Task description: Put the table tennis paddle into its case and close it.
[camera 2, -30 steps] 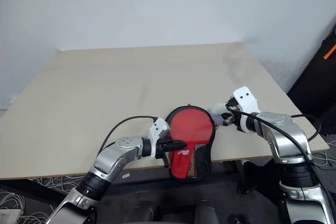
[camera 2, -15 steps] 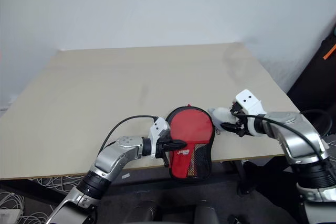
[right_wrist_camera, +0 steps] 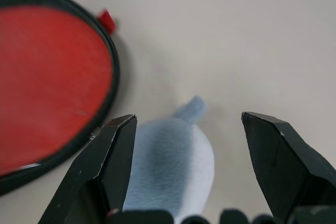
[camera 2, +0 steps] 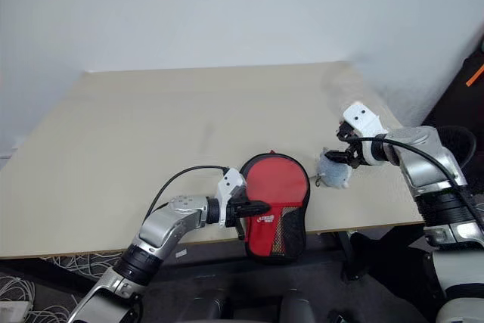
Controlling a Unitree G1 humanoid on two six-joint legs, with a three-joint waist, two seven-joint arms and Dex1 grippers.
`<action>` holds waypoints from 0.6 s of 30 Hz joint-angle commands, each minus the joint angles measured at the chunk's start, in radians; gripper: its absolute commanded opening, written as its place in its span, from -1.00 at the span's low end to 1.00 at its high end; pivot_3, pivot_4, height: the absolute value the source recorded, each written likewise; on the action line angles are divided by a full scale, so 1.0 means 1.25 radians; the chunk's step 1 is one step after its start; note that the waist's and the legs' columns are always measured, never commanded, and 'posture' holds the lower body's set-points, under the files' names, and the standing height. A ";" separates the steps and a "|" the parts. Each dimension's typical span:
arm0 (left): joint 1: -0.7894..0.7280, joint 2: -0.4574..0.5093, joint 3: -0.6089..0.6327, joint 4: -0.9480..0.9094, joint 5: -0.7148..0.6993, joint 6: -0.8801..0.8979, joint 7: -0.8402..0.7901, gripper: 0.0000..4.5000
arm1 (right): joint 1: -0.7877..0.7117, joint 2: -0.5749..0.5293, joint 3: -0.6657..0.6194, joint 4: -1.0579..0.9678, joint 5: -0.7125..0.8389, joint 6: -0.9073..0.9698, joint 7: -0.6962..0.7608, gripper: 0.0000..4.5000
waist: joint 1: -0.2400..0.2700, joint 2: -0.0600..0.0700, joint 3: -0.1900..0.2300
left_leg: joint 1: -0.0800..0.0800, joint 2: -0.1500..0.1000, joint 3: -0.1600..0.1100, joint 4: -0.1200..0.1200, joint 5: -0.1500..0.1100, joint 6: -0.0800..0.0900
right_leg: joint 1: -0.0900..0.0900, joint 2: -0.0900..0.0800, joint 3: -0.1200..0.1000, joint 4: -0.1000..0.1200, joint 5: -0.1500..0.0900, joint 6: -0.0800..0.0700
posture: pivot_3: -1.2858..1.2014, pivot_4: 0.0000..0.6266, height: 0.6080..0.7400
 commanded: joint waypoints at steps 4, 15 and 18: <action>0.006 0.004 -0.001 0.006 0.023 0.016 0.016 -1.00 | -0.038 -0.006 0.008 0.086 -0.053 -0.078 0.044 0.54 | -0.001 0.000 0.000 | 0.000 0.000 0.000 0.000 0.000 0.000 | 0.000 0.000 0.000 0.000 0.000 0.000 | 0.03 -1.00 0.36; 0.009 -0.002 0.001 0.001 0.023 0.018 0.024 -1.00 | 0.072 -0.003 0.034 -0.047 -0.059 -0.044 0.131 0.54 | -0.001 0.000 0.000 | 0.000 0.000 0.000 0.000 0.000 0.000 | 0.001 0.000 0.000 0.000 0.000 0.000 | 0.03 -1.00 0.36; 0.009 -0.002 0.002 0.001 0.023 0.019 0.024 -1.00 | 0.106 0.001 0.035 -0.086 -0.058 -0.027 0.133 0.54 | -0.001 0.000 0.000 | 0.001 0.000 0.000 0.000 0.000 0.000 | 0.001 0.000 0.000 0.000 0.000 0.000 | 0.03 -1.00 0.36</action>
